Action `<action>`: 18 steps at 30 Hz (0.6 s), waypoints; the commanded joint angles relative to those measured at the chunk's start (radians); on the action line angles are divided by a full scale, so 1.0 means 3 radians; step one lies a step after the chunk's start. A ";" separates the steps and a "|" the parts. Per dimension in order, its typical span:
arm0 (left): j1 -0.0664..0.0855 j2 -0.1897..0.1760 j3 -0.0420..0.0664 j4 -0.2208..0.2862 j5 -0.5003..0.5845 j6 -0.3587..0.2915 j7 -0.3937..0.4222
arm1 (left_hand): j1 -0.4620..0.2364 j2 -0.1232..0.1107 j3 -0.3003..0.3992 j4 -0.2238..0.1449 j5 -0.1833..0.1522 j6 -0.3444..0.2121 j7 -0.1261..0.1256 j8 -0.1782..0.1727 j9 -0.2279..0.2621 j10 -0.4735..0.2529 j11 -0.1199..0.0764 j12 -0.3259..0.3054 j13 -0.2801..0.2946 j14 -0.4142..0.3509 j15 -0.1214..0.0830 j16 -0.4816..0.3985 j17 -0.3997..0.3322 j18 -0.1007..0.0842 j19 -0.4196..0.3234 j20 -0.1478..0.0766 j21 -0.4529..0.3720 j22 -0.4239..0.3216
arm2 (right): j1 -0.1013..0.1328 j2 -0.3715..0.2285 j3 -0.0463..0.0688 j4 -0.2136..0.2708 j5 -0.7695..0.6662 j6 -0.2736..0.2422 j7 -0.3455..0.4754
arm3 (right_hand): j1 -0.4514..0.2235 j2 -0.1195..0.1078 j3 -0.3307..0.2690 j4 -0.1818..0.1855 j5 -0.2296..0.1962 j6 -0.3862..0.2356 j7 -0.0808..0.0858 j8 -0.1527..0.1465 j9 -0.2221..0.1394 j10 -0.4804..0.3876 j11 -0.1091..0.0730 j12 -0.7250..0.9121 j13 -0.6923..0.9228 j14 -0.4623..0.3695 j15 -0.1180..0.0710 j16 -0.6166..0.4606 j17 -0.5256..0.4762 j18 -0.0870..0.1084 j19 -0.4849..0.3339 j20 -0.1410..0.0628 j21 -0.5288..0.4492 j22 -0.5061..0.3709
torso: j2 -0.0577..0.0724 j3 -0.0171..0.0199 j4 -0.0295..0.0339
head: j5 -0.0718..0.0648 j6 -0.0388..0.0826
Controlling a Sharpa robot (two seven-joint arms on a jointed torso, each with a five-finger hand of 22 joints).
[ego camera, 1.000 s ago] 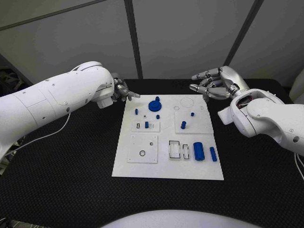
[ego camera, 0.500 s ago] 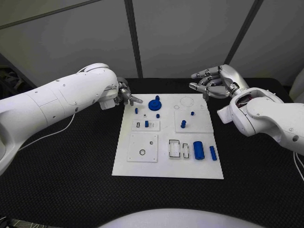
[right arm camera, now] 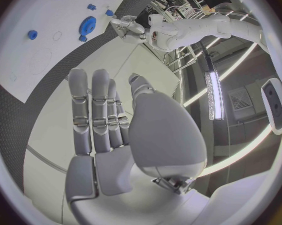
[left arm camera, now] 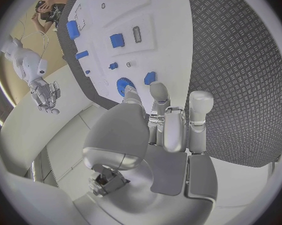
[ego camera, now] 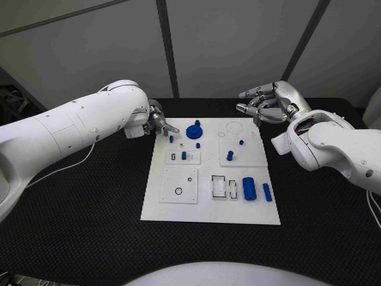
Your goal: Assemble the parts on the task board
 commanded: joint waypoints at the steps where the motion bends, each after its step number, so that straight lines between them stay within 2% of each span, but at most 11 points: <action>1: 0.0002 0.0008 -0.0001 -0.0016 -0.0027 0.0148 0.0036 | 0.0036 0.0036 -0.0002 -0.0024 -0.0018 0.0020 -0.0002 0.0001 -0.0010 -0.0018 -0.0002 0.0009 0.0006 0.0176 0.0014 0.0018 0.0211 0.0023 -0.0011 0.0018 -0.0018 -0.0003 | 0.0007 0.0002 0.0002 0.0005 -0.0009 -0.0030 0.0032 | 0.0020 0.0001 -0.0016 -0.0008 0.0021 -0.0001 0.0000 -0.0012 -0.0002 0.0012 -0.0004 0.0018 -0.0003 0.0013 0.0001 0.0014 0.0003 -0.0002 0.0023 0.0009 0.0015 0.0003 | 0.0001 0.0000 -0.0001 | 0.0001 -0.0001; 18: -0.0018 0.0054 -0.0015 -0.0041 -0.0027 0.0222 0.0050 | 0.0124 0.0100 0.0015 -0.0054 -0.0018 0.0034 -0.0001 0.0001 -0.0053 -0.0023 -0.0001 0.0021 0.0029 0.0180 0.0014 0.0043 0.0239 0.0019 -0.0001 0.0018 -0.0006 0.0024 | 0.0007 0.0014 0.0002 0.0001 -0.0009 -0.0023 0.0032 | 0.0021 0.0004 -0.0015 -0.0008 0.0024 -0.0001 -0.0001 -0.0012 -0.0002 0.0015 -0.0005 0.0021 -0.0005 0.0016 0.0000 0.0017 0.0009 -0.0004 0.0029 0.0008 0.0022 0.0011 | 0.0003 0.0001 0.0002 | -0.0013 -0.0012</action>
